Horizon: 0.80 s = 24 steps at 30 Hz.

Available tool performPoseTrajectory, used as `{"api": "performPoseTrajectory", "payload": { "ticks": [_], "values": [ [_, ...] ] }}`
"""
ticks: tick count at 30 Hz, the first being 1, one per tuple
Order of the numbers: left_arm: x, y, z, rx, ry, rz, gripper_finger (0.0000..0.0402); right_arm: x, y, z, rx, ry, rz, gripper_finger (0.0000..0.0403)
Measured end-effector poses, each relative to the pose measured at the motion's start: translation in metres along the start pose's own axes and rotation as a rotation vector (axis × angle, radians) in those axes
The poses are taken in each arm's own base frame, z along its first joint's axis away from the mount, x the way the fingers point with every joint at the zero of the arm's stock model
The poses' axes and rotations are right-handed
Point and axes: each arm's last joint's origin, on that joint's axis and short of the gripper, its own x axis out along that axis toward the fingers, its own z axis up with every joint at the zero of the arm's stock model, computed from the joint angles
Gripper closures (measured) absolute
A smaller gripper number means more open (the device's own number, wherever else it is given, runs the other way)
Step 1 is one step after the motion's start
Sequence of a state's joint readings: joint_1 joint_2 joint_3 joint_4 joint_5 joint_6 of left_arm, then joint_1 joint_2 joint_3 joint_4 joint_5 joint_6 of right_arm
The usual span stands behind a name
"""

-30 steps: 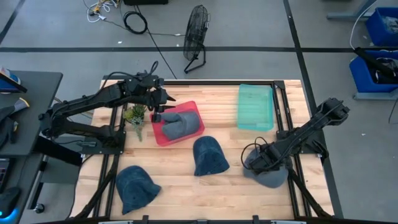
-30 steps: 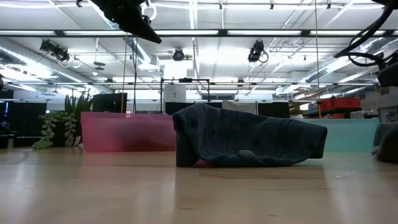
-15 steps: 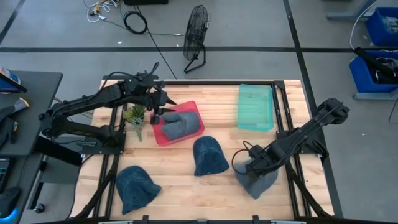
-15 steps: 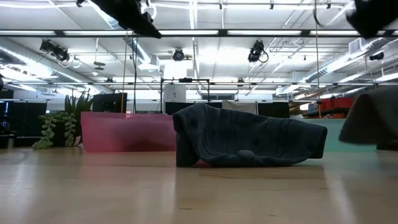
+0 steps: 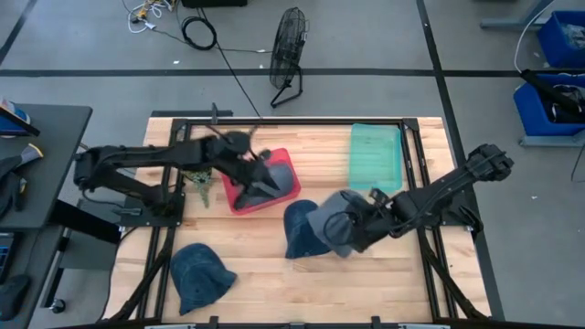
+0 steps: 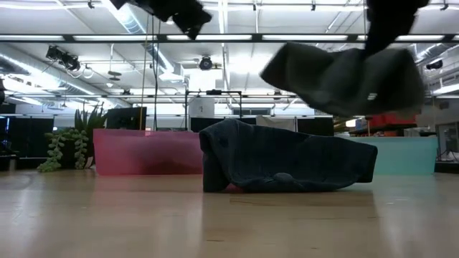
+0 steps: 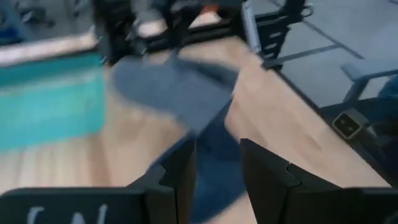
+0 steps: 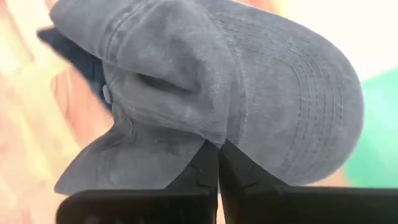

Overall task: Pick & Place hat
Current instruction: Put the gray cap into the red bin

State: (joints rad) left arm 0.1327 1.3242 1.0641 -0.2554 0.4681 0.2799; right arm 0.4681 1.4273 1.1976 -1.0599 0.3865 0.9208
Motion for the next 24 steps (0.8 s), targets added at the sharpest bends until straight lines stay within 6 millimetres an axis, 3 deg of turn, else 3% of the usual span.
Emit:
{"api": "performPoseTrajectory", "payload": {
  "ticks": [4, 11, 17, 24],
  "values": [
    [0.034, -0.006, 0.007, 0.071, -0.083, 0.039, 0.0273, 0.006, -0.006, 0.018, -0.043, -0.045, 0.026, 0.0403],
    [0.072, -0.008, 0.008, 0.118, -0.151, 0.242, 0.0273, 0.013, -0.017, 0.032, -0.062, -0.057, 0.012, 0.0403],
    [0.099, -0.001, -0.004, 0.014, -0.168, 0.291, 0.0273, 0.014, -0.018, 0.039, -0.081, -0.093, 0.025, 0.0403],
    [0.125, 0.009, -0.032, -0.041, -0.069, 0.374, 0.0273, 0.014, -0.014, 0.044, -0.154, -0.147, 0.060, 0.0403]
  ]
}}
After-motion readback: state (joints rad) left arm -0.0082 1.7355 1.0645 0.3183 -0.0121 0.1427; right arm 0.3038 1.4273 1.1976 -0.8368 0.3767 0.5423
